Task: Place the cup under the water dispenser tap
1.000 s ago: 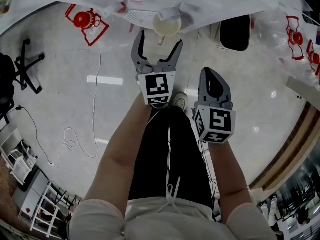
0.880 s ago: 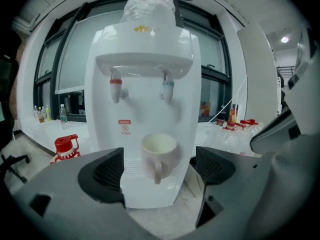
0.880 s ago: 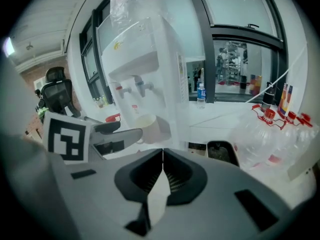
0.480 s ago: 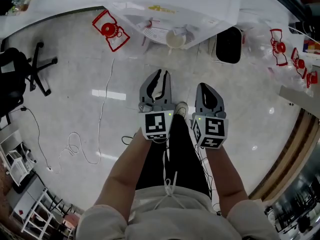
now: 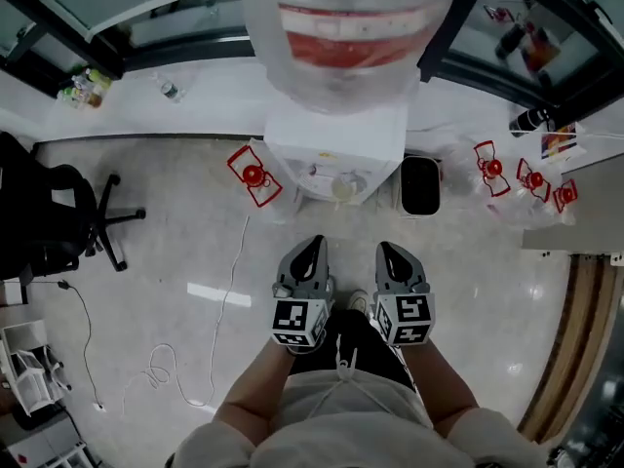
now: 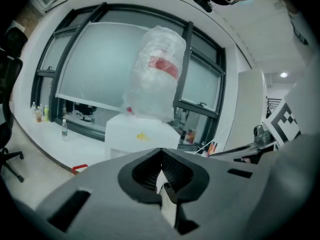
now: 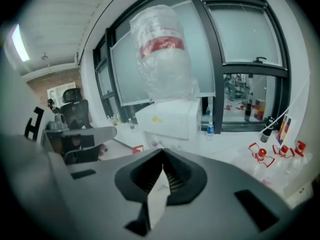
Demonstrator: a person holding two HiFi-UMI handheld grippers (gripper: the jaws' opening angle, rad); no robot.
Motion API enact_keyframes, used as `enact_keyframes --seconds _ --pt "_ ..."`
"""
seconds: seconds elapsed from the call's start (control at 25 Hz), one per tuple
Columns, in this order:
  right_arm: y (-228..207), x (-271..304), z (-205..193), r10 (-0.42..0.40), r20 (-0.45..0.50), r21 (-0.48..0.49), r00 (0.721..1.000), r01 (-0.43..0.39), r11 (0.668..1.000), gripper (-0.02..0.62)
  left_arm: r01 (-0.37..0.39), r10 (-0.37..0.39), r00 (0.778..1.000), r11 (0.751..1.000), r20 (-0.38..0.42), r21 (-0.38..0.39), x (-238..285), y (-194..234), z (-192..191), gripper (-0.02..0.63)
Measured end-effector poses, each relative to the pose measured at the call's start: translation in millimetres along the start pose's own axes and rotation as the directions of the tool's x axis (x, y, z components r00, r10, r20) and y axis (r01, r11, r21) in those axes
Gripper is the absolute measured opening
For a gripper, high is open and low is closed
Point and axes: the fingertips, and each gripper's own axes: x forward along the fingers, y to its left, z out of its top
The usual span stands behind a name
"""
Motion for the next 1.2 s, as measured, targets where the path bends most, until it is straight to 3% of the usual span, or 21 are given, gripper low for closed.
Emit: enact_keyframes --seconds 0.24,0.4,0.6,0.76,0.92,1.2 --pt "27 -42 82 -0.007 0.112 -0.049 0.994 0.012 0.999 0.026 0.086 -0.091 0.994 0.994 0.06 0.074 -32 -19 93 0.018" --pt "31 -63 142 -0.027 0.23 -0.083 0.973 0.048 0.995 0.026 0.126 -0.134 0.981 0.99 0.143 0.067 -48 -23 155 0.018" --pt "33 -91 200 -0.052 0.366 -0.1 0.929 0.095 0.99 0.025 0.161 -0.189 0.947 0.979 0.261 0.125 -63 -30 227 0.018" --pt "45 -108 232 -0.037 0.448 -0.114 0.893 0.098 0.989 0.025 0.17 -0.229 0.905 0.967 0.358 0.19 -80 -38 277 0.018" --pt "53 -118 247 -0.022 0.48 -0.114 0.877 0.087 0.99 0.025 0.169 -0.252 0.884 0.958 0.395 0.232 -90 -44 302 0.018" --pt "60 -116 255 -0.007 0.484 -0.137 0.875 0.084 0.987 0.025 0.174 -0.255 0.891 0.956 0.377 0.237 -87 -41 304 0.018"
